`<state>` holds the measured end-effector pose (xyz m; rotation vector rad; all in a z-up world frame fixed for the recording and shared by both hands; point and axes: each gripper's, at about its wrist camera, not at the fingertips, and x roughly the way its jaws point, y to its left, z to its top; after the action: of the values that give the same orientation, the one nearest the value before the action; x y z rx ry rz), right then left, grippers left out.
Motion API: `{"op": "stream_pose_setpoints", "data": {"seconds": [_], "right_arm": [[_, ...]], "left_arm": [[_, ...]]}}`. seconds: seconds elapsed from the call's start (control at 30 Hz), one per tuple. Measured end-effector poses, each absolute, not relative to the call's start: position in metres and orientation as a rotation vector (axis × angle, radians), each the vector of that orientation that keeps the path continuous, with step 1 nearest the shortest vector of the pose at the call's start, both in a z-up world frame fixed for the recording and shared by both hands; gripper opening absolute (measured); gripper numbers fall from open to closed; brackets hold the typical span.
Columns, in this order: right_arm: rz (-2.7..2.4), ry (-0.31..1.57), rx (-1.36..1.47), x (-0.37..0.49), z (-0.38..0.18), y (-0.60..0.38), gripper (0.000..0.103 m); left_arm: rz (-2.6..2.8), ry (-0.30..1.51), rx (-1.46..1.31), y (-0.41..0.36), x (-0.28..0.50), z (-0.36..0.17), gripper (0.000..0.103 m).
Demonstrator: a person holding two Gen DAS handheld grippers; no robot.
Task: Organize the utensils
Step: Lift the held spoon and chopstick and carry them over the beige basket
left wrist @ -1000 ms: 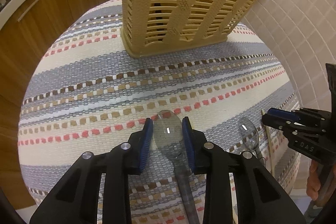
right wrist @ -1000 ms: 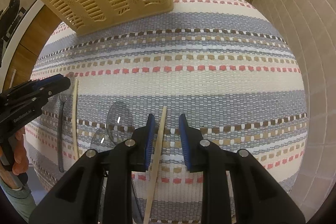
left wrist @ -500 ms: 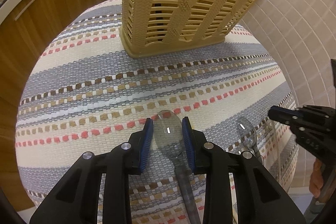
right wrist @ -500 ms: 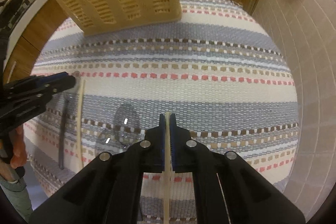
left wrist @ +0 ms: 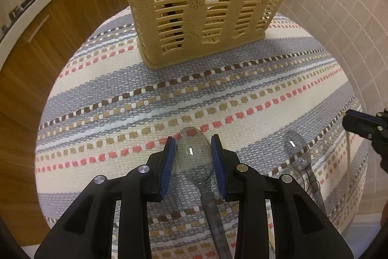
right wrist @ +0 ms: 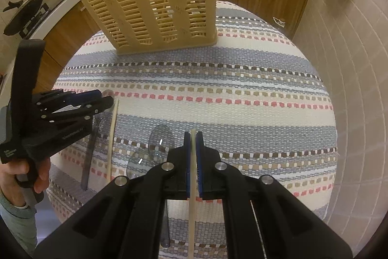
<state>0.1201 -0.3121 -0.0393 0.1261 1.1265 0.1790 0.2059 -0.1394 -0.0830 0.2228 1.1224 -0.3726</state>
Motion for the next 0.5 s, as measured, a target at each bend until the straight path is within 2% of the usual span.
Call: {"op": "stream_pose_setpoints", "data": {"seconds": [0.03,0.1,0.23,0.4,0.5], "right_arm": [[0.179,1.126,0.131,0.120,-0.040,-0.313,0.003],[0.178,1.125,0.138,0.118,-0.040,-0.316,0.003],[0.176,1.124,0.140,0.116,-0.042,-0.318,0.003],[0.184,1.100,0.157,0.108,-0.033,-0.323,0.003],[0.199,1.061,0.166,0.095,-0.018,-0.327,0.003]], "left_arm": [[-0.366,1.126,0.235,-0.143,0.206,-0.084,0.035],[-0.353,1.125,0.271,-0.151,0.204,-0.085,0.038],[-0.339,1.093,0.284,-0.159,0.202,-0.087,0.031],[-0.461,1.024,0.146,-0.143,0.194,-0.077,0.030],[-0.521,0.899,0.099,-0.125,0.175,-0.055,0.030]]}}
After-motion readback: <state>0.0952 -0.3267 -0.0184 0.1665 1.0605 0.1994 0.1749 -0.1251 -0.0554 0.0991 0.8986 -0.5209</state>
